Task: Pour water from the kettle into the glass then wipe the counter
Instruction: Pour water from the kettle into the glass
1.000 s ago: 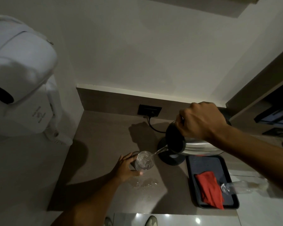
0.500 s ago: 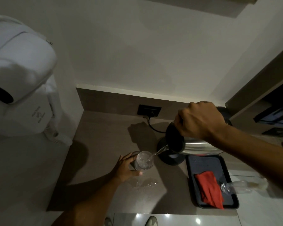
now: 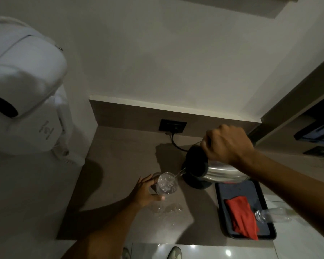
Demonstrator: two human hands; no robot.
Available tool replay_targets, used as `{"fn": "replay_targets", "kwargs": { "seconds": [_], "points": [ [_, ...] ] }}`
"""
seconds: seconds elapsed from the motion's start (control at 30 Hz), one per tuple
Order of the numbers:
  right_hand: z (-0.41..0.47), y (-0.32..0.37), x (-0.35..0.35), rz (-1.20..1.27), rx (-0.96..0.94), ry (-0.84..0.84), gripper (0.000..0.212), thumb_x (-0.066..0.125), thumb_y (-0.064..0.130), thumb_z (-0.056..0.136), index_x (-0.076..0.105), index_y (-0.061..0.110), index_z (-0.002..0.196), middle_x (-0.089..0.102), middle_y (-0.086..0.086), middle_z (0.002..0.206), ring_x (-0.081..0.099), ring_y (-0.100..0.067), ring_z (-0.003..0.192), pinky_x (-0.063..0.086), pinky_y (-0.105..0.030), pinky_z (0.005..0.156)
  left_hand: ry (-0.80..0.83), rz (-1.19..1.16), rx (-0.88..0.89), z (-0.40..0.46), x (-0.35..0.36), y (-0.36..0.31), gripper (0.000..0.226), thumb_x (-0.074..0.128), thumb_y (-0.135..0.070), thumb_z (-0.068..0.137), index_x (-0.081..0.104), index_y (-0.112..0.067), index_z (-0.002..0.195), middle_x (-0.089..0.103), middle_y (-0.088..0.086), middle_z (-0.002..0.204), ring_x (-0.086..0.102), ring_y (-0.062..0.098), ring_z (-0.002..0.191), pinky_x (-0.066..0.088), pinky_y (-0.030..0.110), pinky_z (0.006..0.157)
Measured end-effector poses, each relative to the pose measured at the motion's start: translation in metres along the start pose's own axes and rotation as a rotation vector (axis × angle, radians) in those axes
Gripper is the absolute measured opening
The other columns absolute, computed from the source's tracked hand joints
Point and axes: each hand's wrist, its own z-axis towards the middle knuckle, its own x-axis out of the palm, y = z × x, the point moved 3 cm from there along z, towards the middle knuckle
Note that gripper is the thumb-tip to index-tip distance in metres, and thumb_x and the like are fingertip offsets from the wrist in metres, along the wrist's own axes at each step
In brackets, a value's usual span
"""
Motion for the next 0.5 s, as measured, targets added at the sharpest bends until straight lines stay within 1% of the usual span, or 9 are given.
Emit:
{"fn": "replay_targets", "kwargs": {
  "seconds": [0.07, 0.17, 0.23, 0.3, 0.37, 0.4, 0.43, 0.47, 0.5],
  "points": [
    [-0.005, -0.005, 0.017, 0.081, 0.059, 0.007, 0.043, 0.037, 0.043, 0.087, 0.052, 0.017, 0.056, 0.049, -0.001, 0.048, 0.047, -0.019, 0.04, 0.043, -0.027, 0.045, 0.004, 0.008, 0.005, 0.0, 0.0, 0.0, 0.085, 0.085, -0.056, 0.062, 0.051, -0.037, 0.138, 0.048, -0.016, 0.147, 0.046, 0.012, 0.134, 0.014, 0.052, 0.122],
    [-0.014, -0.017, 0.044, 0.242, 0.141, -0.001, 0.038, 0.045, 0.033, 0.09, 0.049, 0.021, 0.055, 0.048, 0.002, 0.046, 0.044, -0.017, 0.037, 0.037, -0.025, 0.041, 0.0, -0.004, -0.01, 0.0, 0.001, 0.002, 0.085, 0.084, -0.057, 0.063, 0.05, -0.036, 0.139, 0.046, -0.013, 0.15, 0.041, 0.017, 0.139, 0.013, 0.054, 0.123],
    [-0.021, -0.028, 0.057, 0.338, 0.191, -0.036, 0.038, 0.046, 0.029, 0.09, 0.046, 0.025, 0.052, 0.045, 0.005, 0.044, 0.044, -0.013, 0.037, 0.032, -0.023, 0.041, -0.002, 0.007, -0.001, 0.001, 0.002, 0.002, 0.087, 0.084, -0.058, 0.063, 0.049, -0.036, 0.14, 0.045, -0.013, 0.151, 0.041, 0.018, 0.14, 0.016, 0.054, 0.122],
    [-0.029, -0.039, 0.068, 0.442, 0.227, -0.079, 0.036, 0.045, 0.027, 0.088, 0.046, 0.026, 0.052, 0.046, 0.007, 0.044, 0.045, -0.011, 0.036, 0.03, -0.021, 0.041, -0.004, 0.016, 0.005, 0.002, 0.002, 0.003, 0.089, 0.084, -0.058, 0.063, 0.048, -0.036, 0.141, 0.045, -0.012, 0.152, 0.04, 0.017, 0.141, 0.015, 0.054, 0.122],
    [-0.035, -0.051, 0.079, 0.552, 0.29, -0.11, 0.036, 0.043, 0.026, 0.088, 0.055, 0.021, 0.055, 0.052, 0.004, 0.045, 0.049, -0.011, 0.036, 0.033, -0.02, 0.037, -0.013, 0.007, 0.0, 0.002, 0.002, 0.004, 0.089, 0.084, -0.059, 0.062, 0.048, -0.037, 0.141, 0.045, -0.011, 0.152, 0.038, 0.017, 0.142, 0.013, 0.055, 0.123],
    [-0.037, -0.06, 0.085, 0.595, 0.342, -0.138, 0.037, 0.044, 0.025, 0.089, 0.058, 0.016, 0.056, 0.054, 0.001, 0.046, 0.05, -0.013, 0.036, 0.033, -0.017, 0.036, -0.019, 0.008, -0.002, 0.002, 0.003, 0.004, 0.089, 0.084, -0.06, 0.062, 0.048, -0.037, 0.141, 0.045, -0.011, 0.152, 0.038, 0.018, 0.142, 0.013, 0.054, 0.123],
    [-0.039, -0.068, 0.092, 0.639, 0.406, -0.168, 0.039, 0.046, 0.023, 0.091, 0.06, 0.013, 0.056, 0.056, -0.003, 0.046, 0.051, -0.016, 0.037, 0.036, -0.016, 0.036, -0.021, 0.014, 0.001, 0.003, 0.003, 0.004, 0.09, 0.084, -0.06, 0.061, 0.049, -0.037, 0.14, 0.046, -0.011, 0.152, 0.038, 0.017, 0.142, 0.015, 0.054, 0.122],
    [-0.04, -0.075, 0.099, 0.7, 0.477, -0.185, 0.039, 0.049, 0.02, 0.093, 0.06, 0.011, 0.056, 0.057, -0.006, 0.048, 0.053, -0.02, 0.039, 0.042, -0.02, 0.037, -0.022, 0.02, 0.01, 0.003, 0.003, 0.004, 0.089, 0.084, -0.06, 0.06, 0.05, -0.037, 0.14, 0.046, -0.012, 0.151, 0.039, 0.016, 0.142, 0.016, 0.052, 0.122],
    [-0.042, -0.081, 0.107, 0.759, 0.539, -0.195, 0.038, 0.05, 0.019, 0.093, 0.06, 0.009, 0.057, 0.058, -0.009, 0.05, 0.055, -0.025, 0.042, 0.047, -0.028, 0.04, -0.025, 0.02, 0.021, 0.003, 0.003, 0.004, 0.089, 0.084, -0.06, 0.06, 0.05, -0.037, 0.139, 0.047, -0.013, 0.15, 0.04, 0.014, 0.141, 0.017, 0.051, 0.122]
  ]
}}
